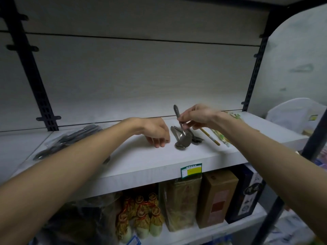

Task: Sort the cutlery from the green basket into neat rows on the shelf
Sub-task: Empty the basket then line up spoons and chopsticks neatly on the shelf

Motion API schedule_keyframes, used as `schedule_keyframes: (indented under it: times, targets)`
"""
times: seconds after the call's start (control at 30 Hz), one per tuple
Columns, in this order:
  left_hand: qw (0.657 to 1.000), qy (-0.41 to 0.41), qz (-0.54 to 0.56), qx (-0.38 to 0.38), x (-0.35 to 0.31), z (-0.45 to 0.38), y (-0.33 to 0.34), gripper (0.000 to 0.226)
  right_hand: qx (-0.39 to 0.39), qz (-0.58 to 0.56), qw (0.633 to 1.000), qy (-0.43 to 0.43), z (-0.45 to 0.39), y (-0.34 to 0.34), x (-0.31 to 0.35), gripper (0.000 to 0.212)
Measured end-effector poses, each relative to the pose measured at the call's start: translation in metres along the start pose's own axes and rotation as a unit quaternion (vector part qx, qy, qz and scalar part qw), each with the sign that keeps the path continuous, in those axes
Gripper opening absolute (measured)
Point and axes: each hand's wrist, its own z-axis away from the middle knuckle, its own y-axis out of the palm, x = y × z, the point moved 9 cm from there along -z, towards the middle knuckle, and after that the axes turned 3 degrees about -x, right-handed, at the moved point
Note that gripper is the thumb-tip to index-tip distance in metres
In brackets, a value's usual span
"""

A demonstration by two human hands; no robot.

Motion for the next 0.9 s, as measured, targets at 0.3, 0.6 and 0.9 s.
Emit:
schedule_keyframes:
  times: [0.3, 0.6, 0.9]
  targets:
    - [1.000, -0.012, 0.023, -0.006, 0.006, -0.004, 0.003, 0.022, 0.021, 0.010, 0.998, 0.064, -0.023, 0.025, -0.016, 0.025]
    - [1.000, -0.010, 0.020, -0.009, 0.002, -0.012, 0.006, 0.016, 0.026, 0.040, 0.997, 0.063, -0.025, 0.031, -0.016, 0.029]
    - [1.000, -0.008, -0.008, -0.021, 0.002, -0.016, 0.006, 0.016, 0.007, 0.093, 0.994, 0.053, -0.017, 0.032, -0.009, 0.034]
